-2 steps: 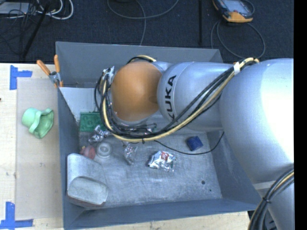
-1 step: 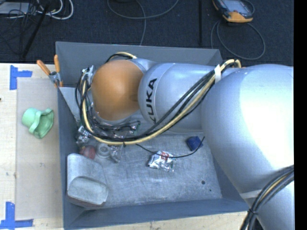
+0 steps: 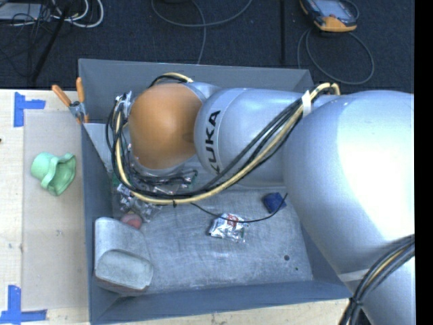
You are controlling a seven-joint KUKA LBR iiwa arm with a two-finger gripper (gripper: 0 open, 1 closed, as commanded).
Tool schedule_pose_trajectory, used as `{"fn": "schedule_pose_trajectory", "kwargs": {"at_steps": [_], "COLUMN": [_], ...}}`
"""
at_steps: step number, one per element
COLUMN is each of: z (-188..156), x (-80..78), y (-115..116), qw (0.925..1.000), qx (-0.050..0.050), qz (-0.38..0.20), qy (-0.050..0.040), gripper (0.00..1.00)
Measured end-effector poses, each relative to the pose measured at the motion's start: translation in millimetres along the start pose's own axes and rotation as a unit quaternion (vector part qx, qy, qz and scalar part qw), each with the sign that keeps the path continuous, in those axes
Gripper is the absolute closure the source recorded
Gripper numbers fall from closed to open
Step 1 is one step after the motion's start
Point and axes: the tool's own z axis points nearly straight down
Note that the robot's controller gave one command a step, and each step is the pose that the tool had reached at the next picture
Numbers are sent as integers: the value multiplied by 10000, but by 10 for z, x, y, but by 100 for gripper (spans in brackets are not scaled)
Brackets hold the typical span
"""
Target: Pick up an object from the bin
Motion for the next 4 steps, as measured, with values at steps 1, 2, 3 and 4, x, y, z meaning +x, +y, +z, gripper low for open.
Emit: {"fn": "schedule_pose_trajectory", "kwargs": {"at_steps": [1,2,3,4], "z": [31,-279,-27,-40], "x": [22,153,319,304], "y": [5,380,-93,-80], "qw": [10000,9904,9625,9628], "qx": [-6,-17,-23,-30], "qz": [-2,-1384,-2712,-2703], "qy": [33,11,11,-1], "gripper": [0,0,0,100]}}
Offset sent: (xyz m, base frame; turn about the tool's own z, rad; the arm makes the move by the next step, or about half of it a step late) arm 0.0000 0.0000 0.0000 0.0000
